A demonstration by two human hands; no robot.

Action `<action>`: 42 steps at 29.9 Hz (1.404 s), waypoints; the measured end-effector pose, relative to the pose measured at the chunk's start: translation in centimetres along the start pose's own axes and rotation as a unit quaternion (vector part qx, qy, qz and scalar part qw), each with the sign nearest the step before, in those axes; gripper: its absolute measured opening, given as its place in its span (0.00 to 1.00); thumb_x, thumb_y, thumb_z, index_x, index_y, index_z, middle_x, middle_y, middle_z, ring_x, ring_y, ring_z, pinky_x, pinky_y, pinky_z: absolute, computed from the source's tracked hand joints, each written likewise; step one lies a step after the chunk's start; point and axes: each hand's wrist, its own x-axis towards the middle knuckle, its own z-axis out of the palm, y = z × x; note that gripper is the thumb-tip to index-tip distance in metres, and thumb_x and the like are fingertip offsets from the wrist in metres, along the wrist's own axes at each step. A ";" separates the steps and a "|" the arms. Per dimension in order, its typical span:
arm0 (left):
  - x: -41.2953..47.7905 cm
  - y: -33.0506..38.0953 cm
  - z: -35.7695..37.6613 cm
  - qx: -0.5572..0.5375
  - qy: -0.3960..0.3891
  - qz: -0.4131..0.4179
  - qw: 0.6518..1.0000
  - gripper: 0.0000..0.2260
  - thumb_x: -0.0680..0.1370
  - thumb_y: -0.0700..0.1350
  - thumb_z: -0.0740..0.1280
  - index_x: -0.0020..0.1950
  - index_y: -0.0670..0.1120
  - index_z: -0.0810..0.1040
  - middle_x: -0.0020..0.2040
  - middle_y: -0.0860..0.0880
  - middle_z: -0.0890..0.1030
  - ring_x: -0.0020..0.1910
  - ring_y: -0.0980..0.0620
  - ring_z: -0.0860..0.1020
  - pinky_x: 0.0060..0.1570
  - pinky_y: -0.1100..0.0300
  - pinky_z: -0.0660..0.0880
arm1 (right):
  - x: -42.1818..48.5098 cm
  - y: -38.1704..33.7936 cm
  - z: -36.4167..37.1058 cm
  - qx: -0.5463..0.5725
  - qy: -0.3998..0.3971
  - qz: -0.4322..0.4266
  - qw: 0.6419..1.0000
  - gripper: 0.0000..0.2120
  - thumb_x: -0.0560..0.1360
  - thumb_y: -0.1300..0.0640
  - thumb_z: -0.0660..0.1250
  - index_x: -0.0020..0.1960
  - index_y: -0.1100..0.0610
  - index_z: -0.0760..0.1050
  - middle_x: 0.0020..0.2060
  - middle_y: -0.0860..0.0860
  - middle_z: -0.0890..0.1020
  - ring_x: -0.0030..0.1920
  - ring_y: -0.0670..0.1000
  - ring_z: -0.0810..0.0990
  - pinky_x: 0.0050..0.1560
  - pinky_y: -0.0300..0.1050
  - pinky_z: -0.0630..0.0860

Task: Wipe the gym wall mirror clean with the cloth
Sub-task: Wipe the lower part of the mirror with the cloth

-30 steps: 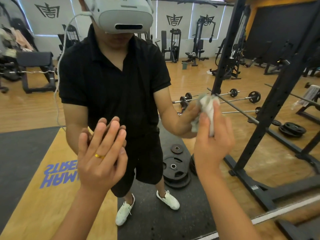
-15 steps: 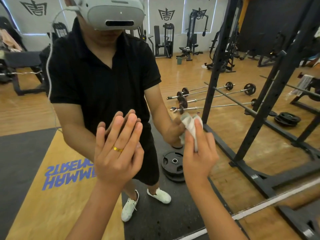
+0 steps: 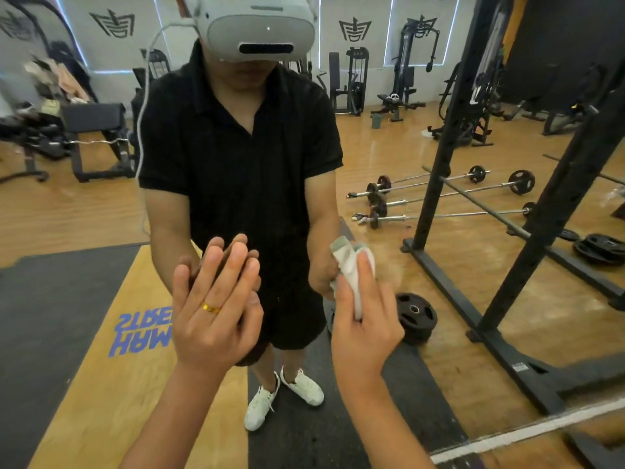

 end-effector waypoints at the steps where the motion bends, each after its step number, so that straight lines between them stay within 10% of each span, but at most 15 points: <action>1: 0.1 0.1 0.0 0.004 0.000 0.001 1.000 0.22 0.78 0.37 0.65 0.72 0.41 0.73 0.81 0.48 0.65 0.80 0.44 0.64 0.66 0.34 0.67 | 0.4 0.2 0.1 -0.004 0.003 -0.009 1.000 0.19 0.79 0.60 0.71 0.70 0.60 0.76 0.41 0.56 0.79 0.37 0.47 0.76 0.35 0.41 0.76; 15: 0.2 0.2 0.0 0.025 -0.007 -0.005 1.000 0.23 0.79 0.38 0.64 0.74 0.42 0.72 0.81 0.48 0.64 0.80 0.45 0.63 0.78 0.42 0.57 | 9.6 -5.7 1.6 0.048 0.079 0.029 0.995 0.19 0.81 0.56 0.68 0.70 0.61 0.77 0.43 0.54 0.80 0.41 0.43 0.75 0.41 0.31 0.70; 23: 0.5 0.1 -0.3 -0.002 -0.013 -0.003 1.000 0.22 0.79 0.38 0.65 0.73 0.42 0.73 0.72 0.42 0.74 0.80 0.44 0.64 0.77 0.41 0.61 | -1.2 -1.2 0.4 -0.022 -0.082 -0.139 0.987 0.19 0.86 0.54 0.62 0.76 0.52 0.67 0.45 0.50 0.78 0.40 0.44 0.75 0.36 0.38 0.77; 34: -0.1 -0.1 -0.1 -0.012 -0.022 -0.011 1.000 0.23 0.79 0.39 0.66 0.75 0.44 0.72 0.74 0.44 0.73 0.80 0.45 0.64 0.77 0.40 0.62 | 8.9 -6.1 3.0 -0.010 0.093 -0.054 0.994 0.16 0.82 0.58 0.67 0.69 0.61 0.78 0.43 0.55 0.78 0.39 0.45 0.73 0.38 0.31 0.67; 42: 0.1 -0.2 -0.1 0.000 -0.015 0.001 1.000 0.23 0.79 0.40 0.65 0.74 0.43 0.73 0.75 0.45 0.71 0.80 0.46 0.63 0.78 0.42 0.59 | -2.8 -0.1 1.2 -0.056 -0.012 -0.102 0.993 0.18 0.83 0.57 0.66 0.71 0.57 0.72 0.41 0.53 0.80 0.35 0.46 0.75 0.29 0.43 0.76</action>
